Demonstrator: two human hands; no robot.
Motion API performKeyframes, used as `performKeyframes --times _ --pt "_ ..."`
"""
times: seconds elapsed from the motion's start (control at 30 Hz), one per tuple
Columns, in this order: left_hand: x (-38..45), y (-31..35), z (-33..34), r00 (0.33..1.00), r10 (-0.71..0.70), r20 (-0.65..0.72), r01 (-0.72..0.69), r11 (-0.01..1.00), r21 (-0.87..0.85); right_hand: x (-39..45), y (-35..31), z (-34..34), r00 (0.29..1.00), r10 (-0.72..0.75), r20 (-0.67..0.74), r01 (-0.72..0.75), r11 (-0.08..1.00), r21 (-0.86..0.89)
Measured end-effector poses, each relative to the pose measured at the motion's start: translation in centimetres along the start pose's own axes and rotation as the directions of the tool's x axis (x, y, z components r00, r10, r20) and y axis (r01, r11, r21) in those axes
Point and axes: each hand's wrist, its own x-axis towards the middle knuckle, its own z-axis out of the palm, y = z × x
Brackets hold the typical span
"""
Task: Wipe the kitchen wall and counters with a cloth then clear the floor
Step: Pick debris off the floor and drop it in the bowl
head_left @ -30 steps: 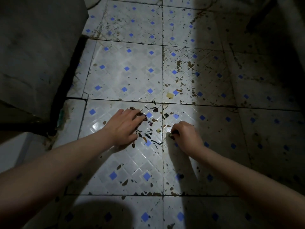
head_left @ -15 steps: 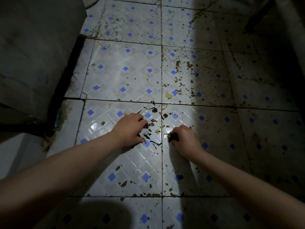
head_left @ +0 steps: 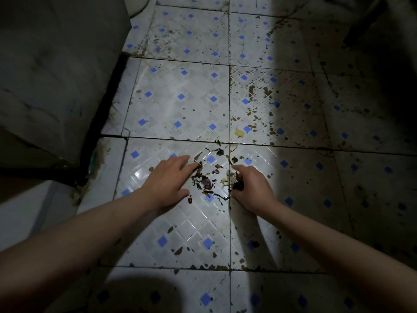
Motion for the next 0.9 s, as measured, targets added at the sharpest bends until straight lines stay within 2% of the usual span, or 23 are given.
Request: performKeyframes --times 0.1,0.2,0.27,0.47,0.57,0.67,0.77,0.9 --pt "0.2 -0.2 0.0 0.996 -0.068 0.062 0.067 0.998 0.015 0.2 -0.4 0.0 0.997 0.075 0.022 -0.072 0.989 -0.126" --pt "0.8 0.3 0.2 0.969 -0.195 0.149 0.197 0.98 0.002 0.2 -0.2 0.1 0.987 0.159 -0.006 -0.159 0.978 -0.137" --pt "1.0 0.7 0.3 0.954 -0.227 0.197 0.231 0.973 0.004 0.0 -0.2 0.5 0.985 0.171 -0.009 -0.171 0.979 -0.112" --pt "-0.2 1.8 1.0 0.98 -0.111 0.163 0.135 0.981 -0.141 -1.0 -0.8 1.7 0.999 -0.048 0.025 0.048 0.999 -0.022" --pt "-0.7 2.6 1.3 0.992 -0.014 0.122 0.041 0.974 -0.222 -1.0 -0.8 1.2 0.997 -0.081 0.001 0.081 0.997 0.007" --pt "-0.9 2.1 1.2 0.997 0.024 0.071 -0.011 0.983 -0.183 -0.5 0.0 0.7 0.996 -0.079 -0.046 0.078 0.997 -0.021" --pt "-1.0 1.0 0.8 0.998 -0.047 0.045 0.052 0.991 -0.123 -0.1 0.6 0.4 0.997 -0.016 -0.08 0.013 0.999 -0.039" --pt "-1.8 0.9 1.7 0.995 -0.037 0.095 0.043 0.998 -0.055 -0.4 0.5 0.8 1.0 -0.013 -0.019 0.012 0.999 -0.047"
